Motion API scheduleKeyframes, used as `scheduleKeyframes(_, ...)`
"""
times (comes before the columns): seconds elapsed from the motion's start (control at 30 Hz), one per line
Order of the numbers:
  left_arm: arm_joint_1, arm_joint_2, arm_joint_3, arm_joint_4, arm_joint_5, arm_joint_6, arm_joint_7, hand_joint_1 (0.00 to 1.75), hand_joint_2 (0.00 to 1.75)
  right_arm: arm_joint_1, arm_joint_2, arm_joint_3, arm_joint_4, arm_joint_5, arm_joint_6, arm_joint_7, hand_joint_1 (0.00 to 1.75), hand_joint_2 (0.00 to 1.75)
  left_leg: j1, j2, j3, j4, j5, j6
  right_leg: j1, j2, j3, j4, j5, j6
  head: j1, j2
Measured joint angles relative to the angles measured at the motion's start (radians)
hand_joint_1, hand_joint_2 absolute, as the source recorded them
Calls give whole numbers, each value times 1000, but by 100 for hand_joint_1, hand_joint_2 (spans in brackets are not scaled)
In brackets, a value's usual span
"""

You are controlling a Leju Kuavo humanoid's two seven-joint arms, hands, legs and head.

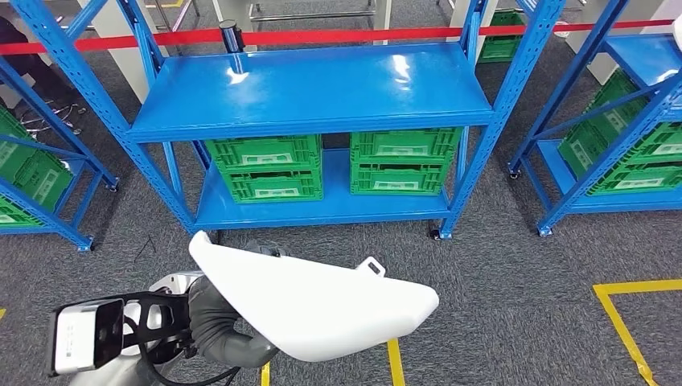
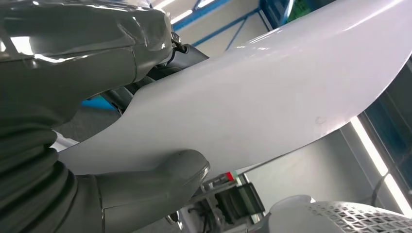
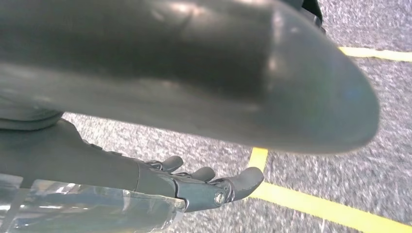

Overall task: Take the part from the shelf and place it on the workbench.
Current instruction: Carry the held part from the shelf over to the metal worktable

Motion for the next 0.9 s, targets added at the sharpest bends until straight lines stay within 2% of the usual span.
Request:
scheduleKeyframes(0.03, -7, 0, -6, 4, 8, 0, -1, 173, 175, 2, 1, -3, -3, 0, 5, 3, 0, 0, 0, 1, -7, -8, 16, 7, 0, 0, -5, 1, 1, 3, -1, 0)
scheduleKeyframes(0.07, -17, 1, -11, 9, 17, -1, -4, 173, 175, 5, 3, -6, -6, 0, 12, 6, 0, 0, 2, 3, -17, -17, 34, 15, 1, 0, -14, 13, -16, 1, -1, 0)
scheduleKeyframes(0.1, -25, 1, -16, 14, 25, -4, -6, 173, 175, 8, 3, -9, -9, 0, 18, 8, 0, 0, 5, 4, -27, -26, 54, 21, 3, 0, -28, 43, -50, -5, 2, 0)
scheduleKeyframes(0.17, -36, 3, -22, 24, 37, -11, -10, 173, 175, 11, 3, -15, -17, -2, 34, 14, 0, 0, 7, 5, -59, -30, 88, 27, 2, 1, -62, 159, -146, -17, 7, 0)
scheduleKeyframes(0.2, -37, 4, -26, 28, 40, -14, -11, 173, 175, 13, 3, -19, -22, -5, 41, 19, 0, 0, 7, 6, -77, -29, 102, 25, 2, 1, -74, 224, -177, -15, 8, 0)
scheduleKeyframes(0.23, -37, 5, -30, 31, 42, -17, -11, 173, 175, 13, 3, -23, -27, -9, 48, 25, 0, 0, 7, 7, -97, -26, 115, 24, 1, 1, -77, 274, -186, -5, 9, 0)
scheduleKeyframes(0.27, -37, 7, -34, 35, 44, -18, -12, 173, 175, 13, 3, -27, -31, -12, 54, 30, 0, 0, 8, 8, -118, -21, 128, 21, 0, 1, -65, 295, -174, 9, 9, 0)
scheduleKeyframes(0.3, -37, 8, -37, 37, 46, -18, -12, 173, 175, 13, 2, -30, -35, -15, 57, 34, 0, 0, 9, 9, -138, -15, 139, 17, -2, 0, -36, 279, -151, 23, 9, 0)
scheduleKeyframes(0.33, -37, 9, -39, 39, 46, -18, -12, 173, 175, 13, 3, -32, -40, -17, 60, 37, 0, 0, 11, 10, -157, -6, 148, 12, -5, 0, 10, 230, -131, 33, 9, 0)
scheduleKeyframes(0.37, -38, 10, -41, 41, 47, -18, -13, 173, 175, 12, 3, -35, -43, -18, 62, 42, 0, 0, 11, 11, -176, 7, 155, 7, -7, 0, 68, 155, -131, 37, 10, 0)
scheduleKeyframes(0.4, -38, 10, -42, 41, 47, -17, -13, 173, 175, 12, 4, -38, -47, -20, 64, 48, 0, 0, 10, 11, -191, 19, 161, 2, -6, 1, 115, 87, -144, 32, 9, 0)
scheduleKeyframes(0.43, -39, 11, -44, 41, 46, -17, -14, 173, 175, 11, 5, -41, -50, -20, 66, 56, 0, 0, 10, 12, -201, 28, 167, -4, -4, 2, 145, 36, -160, 24, 8, 0)
scheduleKeyframes(0.47, -40, 12, -45, 42, 46, -16, -14, 173, 175, 12, 6, -45, -53, -21, 69, 63, 0, 0, 10, 12, -208, 33, 174, -9, -1, 3, 157, 8, -174, 13, 8, 0)
scheduleKeyframes(0.53, -41, 16, -48, 43, 45, -16, -15, 173, 175, 17, 8, -51, -57, -21, 71, 70, 0, 0, 15, 12, -215, 35, 184, -20, 0, 1, 141, 5, -165, -8, 6, 0)
scheduleKeyframes(0.57, -40, 18, -49, 44, 45, -15, -15, 173, 175, 20, 10, -53, -58, -21, 71, 72, 0, 0, 18, 11, -221, 44, 168, -25, -1, 0, 132, 5, -155, -18, 5, 0)
scheduleKeyframes(0.6, -40, 20, -50, 45, 45, -15, -16, 173, 175, 21, 10, -55, -60, -21, 71, 73, 0, 0, 20, 9, -230, 71, 130, -32, -3, -2, 122, 5, -142, -25, 4, 0)
scheduleKeyframes(0.67, -41, 24, -52, 46, 44, -14, -16, 173, 175, 22, 11, -58, -65, -20, 71, 85, 0, 0, 25, 7, -253, 178, 19, -44, -2, -3, 97, 6, -116, -32, 1, 0)
scheduleKeyframes(0.7, -42, 25, -53, 46, 44, -13, -16, 173, 175, 23, 11, -61, -69, -19, 70, 99, 0, 0, 27, 6, -262, 243, -23, -48, 0, -3, 83, 7, -104, -32, 1, 0)
scheduleKeyframes(0.73, -42, 26, -55, 47, 42, -10, -16, 173, 175, 24, 12, -65, -75, -15, 68, 121, 0, 0, 28, 6, -263, 294, -41, -49, 1, -3, 67, 8, -92, -32, 1, 0)
scheduleKeyframes(0.77, -42, 27, -57, 49, 39, -6, -16, 173, 175, 27, 14, -70, -84, -10, 68, 148, 0, 0, 29, 6, -251, 319, -36, -49, 2, -3, 52, 8, -80, -30, 1, 0)
scheduleKeyframes(0.8, -42, 28, -58, 49, 37, -2, -16, 173, 175, 30, 17, -75, -97, -4, 69, 173, 0, 0, 29, 6, -223, 309, -16, -46, 4, -3, 38, 9, -69, -29, 1, 0)
scheduleKeyframes(0.83, -43, 28, -59, 50, 34, 1, -17, 173, 175, 33, 22, -82, -113, 3, 73, 197, 0, 0, 28, 5, -178, 266, 8, -41, 5, -3, 26, 9, -59, -28, 1, 0)
scheduleKeyframes(0.87, -44, 29, -59, 50, 31, 2, -18, 173, 175, 35, 28, -90, -131, 10, 80, 217, 0, 0, 25, 4, -122, 198, 19, -31, 6, -3, 17, 9, -49, -26, 1, 0)
scheduleKeyframes(0.9, -46, 29, -59, 50, 28, 2, -19, 173, 175, 37, 35, -97, -151, 16, 88, 233, 0, 0, 21, 2, -64, 118, 15, -21, 7, -2, 11, 9, -40, -23, 1, 0)
